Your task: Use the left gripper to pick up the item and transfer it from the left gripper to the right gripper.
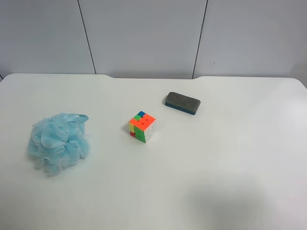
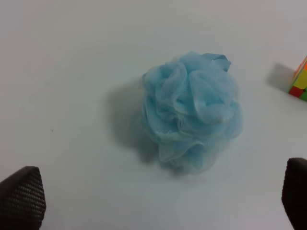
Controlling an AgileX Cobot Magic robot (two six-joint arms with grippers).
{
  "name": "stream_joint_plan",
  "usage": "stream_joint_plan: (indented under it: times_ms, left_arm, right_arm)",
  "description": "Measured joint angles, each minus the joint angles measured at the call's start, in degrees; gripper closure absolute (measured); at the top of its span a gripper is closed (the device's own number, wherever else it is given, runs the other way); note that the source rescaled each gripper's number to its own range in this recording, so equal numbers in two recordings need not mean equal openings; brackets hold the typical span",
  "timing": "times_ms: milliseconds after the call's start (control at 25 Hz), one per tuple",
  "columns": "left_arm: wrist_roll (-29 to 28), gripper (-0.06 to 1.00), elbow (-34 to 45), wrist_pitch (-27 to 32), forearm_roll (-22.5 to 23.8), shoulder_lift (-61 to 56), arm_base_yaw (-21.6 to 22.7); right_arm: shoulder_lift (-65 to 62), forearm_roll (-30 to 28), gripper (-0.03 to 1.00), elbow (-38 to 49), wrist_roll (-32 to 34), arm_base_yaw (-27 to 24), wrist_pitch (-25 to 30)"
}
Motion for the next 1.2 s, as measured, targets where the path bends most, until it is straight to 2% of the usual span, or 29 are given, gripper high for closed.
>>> stream_joint_plan:
  times_ms: [960,1200]
  left_arm:
    - [0.00,-0.06,0.00,0.00,0.00,0.00,0.00]
    - [0.00,-0.06,-0.79,-0.40,-2.10,1.47,0.00]
  right_arm:
    - [0.00,0.00,-0.02,0.00,0.00,0.00,0.00]
    - [0.00,0.00,-0.02,0.00,0.00,0.00,0.00]
